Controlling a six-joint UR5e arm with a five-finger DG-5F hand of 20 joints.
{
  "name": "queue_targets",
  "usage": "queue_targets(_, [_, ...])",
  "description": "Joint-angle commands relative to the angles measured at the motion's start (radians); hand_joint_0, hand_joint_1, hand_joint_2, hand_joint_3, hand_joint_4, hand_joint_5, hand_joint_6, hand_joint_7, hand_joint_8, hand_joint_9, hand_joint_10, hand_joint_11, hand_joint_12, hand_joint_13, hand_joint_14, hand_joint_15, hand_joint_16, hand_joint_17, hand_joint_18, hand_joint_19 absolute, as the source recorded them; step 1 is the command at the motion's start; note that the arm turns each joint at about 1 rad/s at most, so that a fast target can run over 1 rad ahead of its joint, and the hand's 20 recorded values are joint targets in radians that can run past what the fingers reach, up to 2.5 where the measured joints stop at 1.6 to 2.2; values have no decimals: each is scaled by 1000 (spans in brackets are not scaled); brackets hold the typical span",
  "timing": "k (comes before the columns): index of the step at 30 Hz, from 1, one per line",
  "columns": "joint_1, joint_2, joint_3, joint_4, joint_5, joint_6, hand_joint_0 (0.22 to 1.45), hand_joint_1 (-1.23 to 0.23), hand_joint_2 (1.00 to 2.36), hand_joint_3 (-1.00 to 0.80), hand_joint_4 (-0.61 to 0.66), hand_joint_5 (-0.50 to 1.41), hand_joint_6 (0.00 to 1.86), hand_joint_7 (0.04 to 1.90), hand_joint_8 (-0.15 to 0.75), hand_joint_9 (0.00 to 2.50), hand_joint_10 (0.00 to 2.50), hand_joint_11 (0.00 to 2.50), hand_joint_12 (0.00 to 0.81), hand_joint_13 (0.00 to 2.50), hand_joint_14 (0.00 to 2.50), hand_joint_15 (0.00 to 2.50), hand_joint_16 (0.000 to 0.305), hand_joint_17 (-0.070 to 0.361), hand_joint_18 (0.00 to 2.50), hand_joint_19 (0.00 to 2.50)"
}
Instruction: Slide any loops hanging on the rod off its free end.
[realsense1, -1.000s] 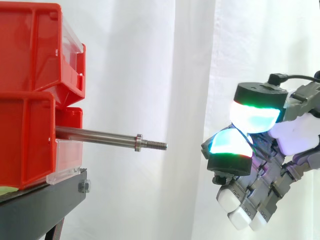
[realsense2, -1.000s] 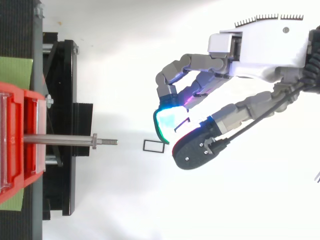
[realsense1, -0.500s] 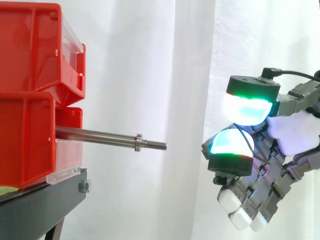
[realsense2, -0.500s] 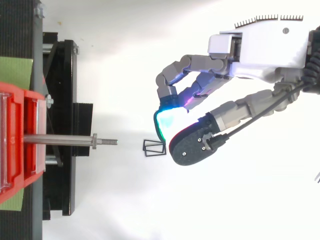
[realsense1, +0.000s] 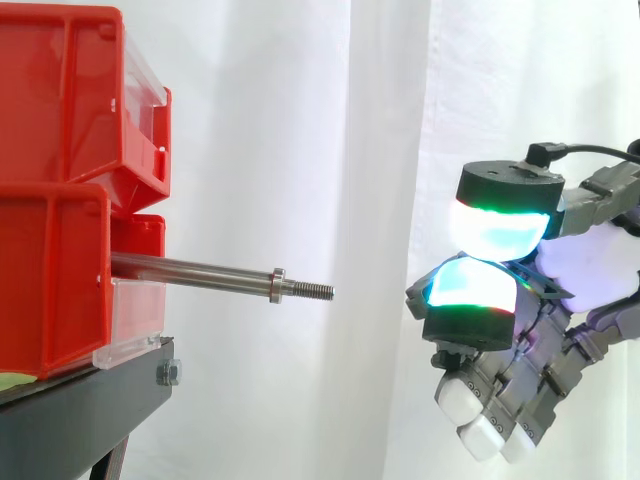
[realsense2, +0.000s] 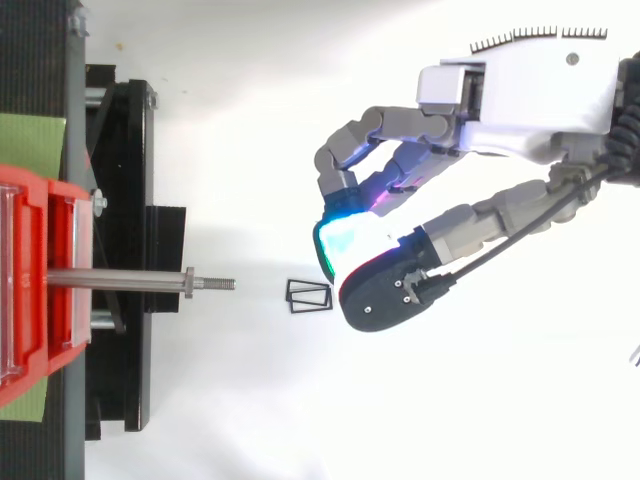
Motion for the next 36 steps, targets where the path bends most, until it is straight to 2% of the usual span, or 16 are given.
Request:
queue_targets(1, [-1,0,0,-9,0,1,582,-739,1024,-153,56,-200,850,1334,285,809,8,149,266,707,3,78,41,93,577,167])
queue_targets(14, [-3,0,0,-38,0,11,596,-726,1024,-124,3,-203,870,1324,287,837,6,198,267,716,3,80,44,98,636,174])
queue_targets(27, [2,0,-1,-36,5,15,600,-718,1023,-152,37,-205,870,1312,333,995,5,174,251,726,1,66,44,99,631,167])
queue_targets(36, [4,0,-30,17,5,8,604,-717,1022,-160,35,-207,869,1316,335,985,5,155,250,722,1,64,44,99,622,156])
